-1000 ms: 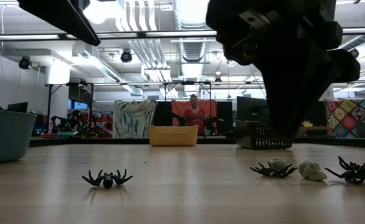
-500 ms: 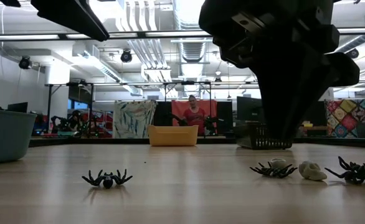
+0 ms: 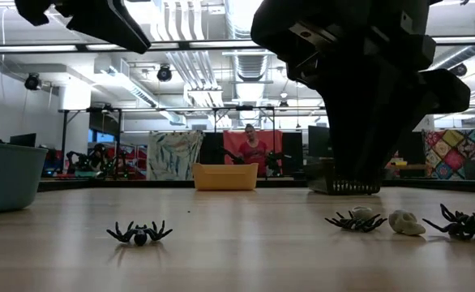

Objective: Sort Halloween decoration
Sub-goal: Put the white skull toy into the black bin

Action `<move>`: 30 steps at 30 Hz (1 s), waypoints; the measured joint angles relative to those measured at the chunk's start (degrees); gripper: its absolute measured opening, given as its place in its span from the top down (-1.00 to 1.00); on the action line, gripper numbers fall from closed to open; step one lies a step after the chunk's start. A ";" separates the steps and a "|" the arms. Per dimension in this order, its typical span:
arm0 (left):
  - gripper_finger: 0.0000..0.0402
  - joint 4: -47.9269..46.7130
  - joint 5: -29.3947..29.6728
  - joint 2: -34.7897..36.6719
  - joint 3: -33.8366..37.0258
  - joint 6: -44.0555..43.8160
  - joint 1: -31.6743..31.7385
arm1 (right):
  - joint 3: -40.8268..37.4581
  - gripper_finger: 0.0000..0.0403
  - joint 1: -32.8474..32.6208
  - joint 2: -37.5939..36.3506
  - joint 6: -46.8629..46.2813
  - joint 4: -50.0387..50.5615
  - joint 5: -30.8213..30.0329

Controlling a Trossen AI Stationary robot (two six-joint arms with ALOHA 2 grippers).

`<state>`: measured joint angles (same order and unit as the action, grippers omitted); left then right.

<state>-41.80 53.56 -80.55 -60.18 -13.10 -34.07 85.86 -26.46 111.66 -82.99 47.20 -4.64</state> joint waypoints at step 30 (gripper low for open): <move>0.58 -0.28 -0.02 0.00 0.00 0.45 1.85 | -0.11 0.92 0.63 3.62 1.16 -1.20 -0.16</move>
<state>-42.09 53.54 -80.55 -60.18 -12.64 -32.23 85.76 -25.82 115.27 -81.83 46.00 -4.80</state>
